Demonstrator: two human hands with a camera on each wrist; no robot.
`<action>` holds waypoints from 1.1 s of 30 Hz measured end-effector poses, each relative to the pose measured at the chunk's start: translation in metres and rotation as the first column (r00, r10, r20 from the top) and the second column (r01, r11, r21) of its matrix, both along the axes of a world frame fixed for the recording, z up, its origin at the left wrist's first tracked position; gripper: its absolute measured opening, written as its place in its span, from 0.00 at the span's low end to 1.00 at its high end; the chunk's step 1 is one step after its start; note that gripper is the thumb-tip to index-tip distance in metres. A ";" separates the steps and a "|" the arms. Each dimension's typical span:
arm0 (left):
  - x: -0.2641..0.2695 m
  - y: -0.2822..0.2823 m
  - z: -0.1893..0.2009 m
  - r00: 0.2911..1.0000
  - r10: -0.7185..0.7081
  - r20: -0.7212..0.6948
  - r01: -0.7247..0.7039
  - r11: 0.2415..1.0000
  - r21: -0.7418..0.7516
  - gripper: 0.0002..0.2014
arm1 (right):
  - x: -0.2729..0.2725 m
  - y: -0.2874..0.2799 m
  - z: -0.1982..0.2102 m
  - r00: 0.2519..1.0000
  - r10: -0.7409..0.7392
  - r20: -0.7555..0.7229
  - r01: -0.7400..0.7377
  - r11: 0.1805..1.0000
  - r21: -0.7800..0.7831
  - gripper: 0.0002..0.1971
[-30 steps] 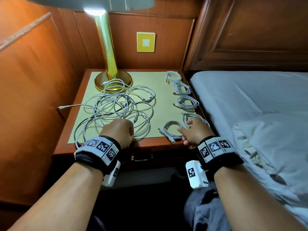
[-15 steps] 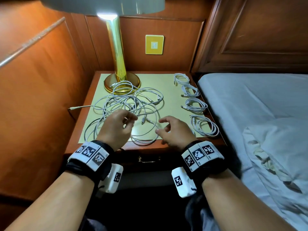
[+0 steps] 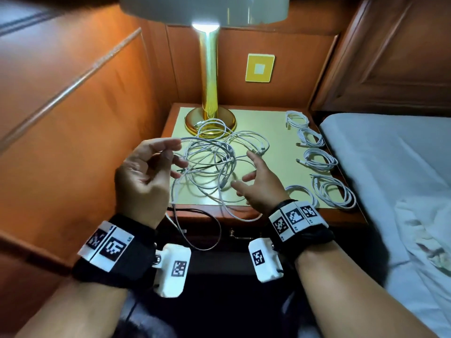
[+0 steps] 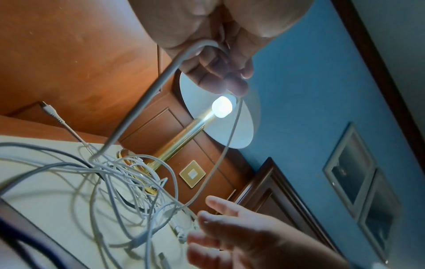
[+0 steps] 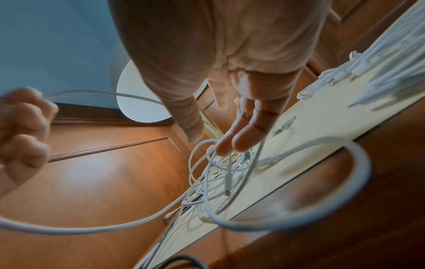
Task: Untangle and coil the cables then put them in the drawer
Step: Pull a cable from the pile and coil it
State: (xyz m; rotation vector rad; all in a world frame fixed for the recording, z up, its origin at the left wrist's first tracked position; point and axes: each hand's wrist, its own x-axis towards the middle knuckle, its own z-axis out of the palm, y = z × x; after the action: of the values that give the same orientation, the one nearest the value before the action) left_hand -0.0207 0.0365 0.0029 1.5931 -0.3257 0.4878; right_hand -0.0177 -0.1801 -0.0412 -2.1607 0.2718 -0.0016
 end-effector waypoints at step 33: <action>-0.010 0.023 -0.005 0.993 0.062 -0.103 -0.058 0.997 0.042 0.09 | 0.018 0.007 0.003 0.982 0.085 0.168 -0.077 0.996 -0.055 0.18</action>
State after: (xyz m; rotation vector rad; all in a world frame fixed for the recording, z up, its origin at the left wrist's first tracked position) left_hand -0.0306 0.0599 -0.0025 1.6632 -0.2094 0.4448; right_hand 0.0006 -0.1729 -0.0387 -2.2027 0.0858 -0.1470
